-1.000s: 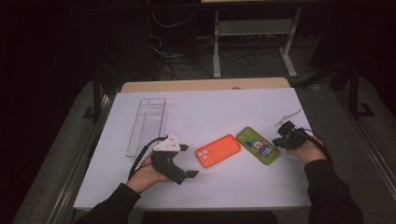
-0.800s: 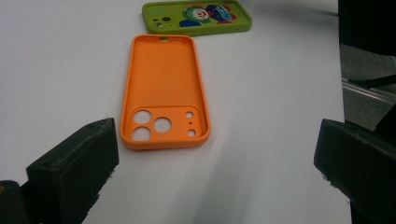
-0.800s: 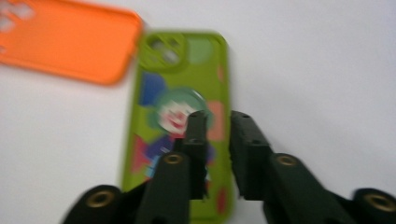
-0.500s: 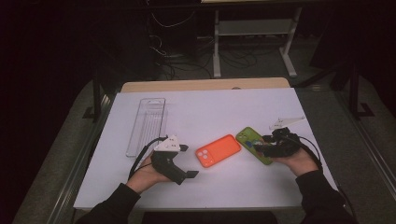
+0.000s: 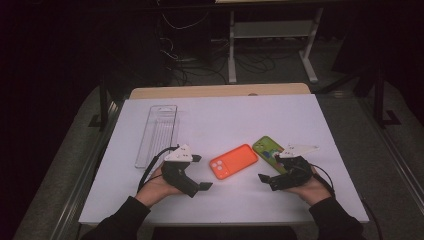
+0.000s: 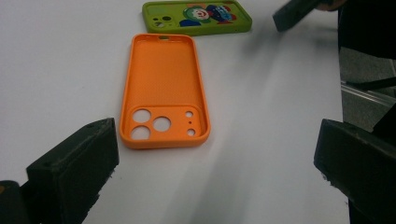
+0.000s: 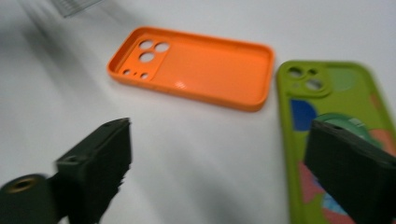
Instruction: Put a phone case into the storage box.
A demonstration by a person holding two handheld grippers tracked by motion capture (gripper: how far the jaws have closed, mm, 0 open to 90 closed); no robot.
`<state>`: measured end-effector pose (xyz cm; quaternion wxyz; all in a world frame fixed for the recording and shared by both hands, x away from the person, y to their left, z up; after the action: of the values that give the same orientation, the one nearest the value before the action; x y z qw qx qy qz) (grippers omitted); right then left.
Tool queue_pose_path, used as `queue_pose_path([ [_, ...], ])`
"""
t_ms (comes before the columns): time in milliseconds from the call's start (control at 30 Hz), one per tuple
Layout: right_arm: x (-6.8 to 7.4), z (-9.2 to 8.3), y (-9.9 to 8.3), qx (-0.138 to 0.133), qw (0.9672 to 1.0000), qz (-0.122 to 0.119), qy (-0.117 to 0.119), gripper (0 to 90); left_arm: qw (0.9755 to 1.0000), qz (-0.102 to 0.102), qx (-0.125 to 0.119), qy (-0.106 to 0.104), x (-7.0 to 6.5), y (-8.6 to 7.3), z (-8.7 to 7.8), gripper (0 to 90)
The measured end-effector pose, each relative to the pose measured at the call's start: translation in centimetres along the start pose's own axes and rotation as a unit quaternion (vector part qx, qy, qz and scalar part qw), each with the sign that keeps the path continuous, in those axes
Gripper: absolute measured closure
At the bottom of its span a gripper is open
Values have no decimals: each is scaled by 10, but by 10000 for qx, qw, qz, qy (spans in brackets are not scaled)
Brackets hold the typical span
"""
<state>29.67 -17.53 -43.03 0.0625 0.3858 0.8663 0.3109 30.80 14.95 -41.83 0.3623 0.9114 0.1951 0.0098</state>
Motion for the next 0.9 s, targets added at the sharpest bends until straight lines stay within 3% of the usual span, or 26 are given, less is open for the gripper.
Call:
queue_pose_path([
  [33, 1, 3, -1, 35, 10000, -26, 55, 5, 10000, 18, 16, 4, 0, 0, 0, 0],
  [133, 1, 10, -5, 144, 9996, -129, 188, 0, 10000, 36, 26, 9, 1, 0, 0, 0],
  [267, 2, 11, -7, 258, 9994, -111, 186, 0, 10000, -17, -9, 13, 1, -2, 0, 0],
  [367, 5, 11, -5, 276, 9994, -128, 168, 0, 10000, -43, 14, 13, 1, -3, -1, 0],
  [433, 6, 11, -4, 306, 9993, -163, 128, 0, 10000, 44, 59, 41, 4, -4, -1, 0],
  [533, 7, 9, -1, 242, 9994, -235, 0, 0, 10000, -79, -15, 4, 3, -4, -1, 0],
  [900, 5, 2, 9, 376, 9991, -181, -28, 0, 10000, -48, -50, 60, 6, -3, -1, 0],
])
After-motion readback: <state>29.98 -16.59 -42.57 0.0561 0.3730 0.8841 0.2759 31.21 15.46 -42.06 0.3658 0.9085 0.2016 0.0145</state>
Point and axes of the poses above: each handheld gripper's, and its own axes: z roughly forward along the jaws, y roughly out of its top, x roughly to its left, the point moved 2 cm from there along z, roughly forward along the jaws, and after that the axes turned 13 degrees about x, right-handed, at the moved point
